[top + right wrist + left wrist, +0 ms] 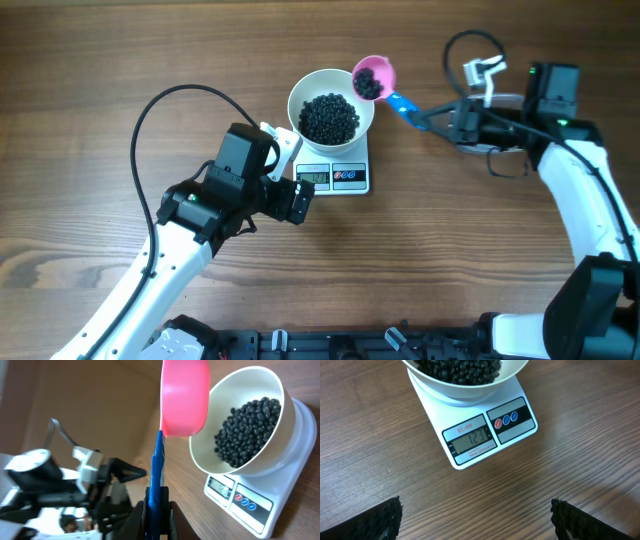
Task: Scoop item into bowl and weigh 150g on scale
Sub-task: 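Carry the filled scoop left over the white bowl, then tilt the scoop with the right gripper to pour beans into the bowl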
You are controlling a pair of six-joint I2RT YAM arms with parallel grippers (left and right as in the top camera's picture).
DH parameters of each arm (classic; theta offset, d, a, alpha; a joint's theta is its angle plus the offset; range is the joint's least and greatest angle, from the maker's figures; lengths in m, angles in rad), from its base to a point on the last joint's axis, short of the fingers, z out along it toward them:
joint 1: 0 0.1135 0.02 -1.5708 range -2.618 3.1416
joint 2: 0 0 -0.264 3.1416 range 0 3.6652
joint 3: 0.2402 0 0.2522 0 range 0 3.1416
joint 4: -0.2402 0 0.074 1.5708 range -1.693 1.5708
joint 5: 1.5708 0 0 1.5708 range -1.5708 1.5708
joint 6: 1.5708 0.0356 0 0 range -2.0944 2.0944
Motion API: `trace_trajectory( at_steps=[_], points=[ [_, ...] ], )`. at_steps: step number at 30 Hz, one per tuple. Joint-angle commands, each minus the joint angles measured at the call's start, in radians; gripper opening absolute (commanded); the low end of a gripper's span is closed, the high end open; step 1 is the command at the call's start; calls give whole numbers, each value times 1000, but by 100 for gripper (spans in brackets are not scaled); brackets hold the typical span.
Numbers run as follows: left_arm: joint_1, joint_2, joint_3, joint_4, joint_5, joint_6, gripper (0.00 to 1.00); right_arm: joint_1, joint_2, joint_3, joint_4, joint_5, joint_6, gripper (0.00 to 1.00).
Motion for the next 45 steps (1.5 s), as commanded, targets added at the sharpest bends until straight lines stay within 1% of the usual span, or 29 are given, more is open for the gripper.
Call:
trace_trajectory(
  at_steps=[1,8,10,13,15,28,35,42,45],
  points=[
    [-5,4,19,3,-9,-3,100,69,13,-5,18,162,19,4],
    [-5,4,19,3,-9,-3,100,166,13,-5,114,262,16,4],
    [-5,4,19,3,-8,-3,100,190,13,-5,135,309,-9,4],
    [-5,4,19,3,-9,-3,100,219,13,-5,137,389,-58,4],
    [-5,4,19,3,-9,-3,100,237,13,-5,138,436,-63,4],
    [-5,4,19,3,-8,-3,100,272,13,-5,138,564,-225,4],
    [-5,4,19,3,-8,-3,100,272,13,-5,138,576,-283,4],
    [-5,4,19,3,-9,-3,100,272,13,-5,138,575,-298,4],
    [-5,4,19,3,-8,-3,100,274,13,-5,135,576,-339,4]
  ],
)
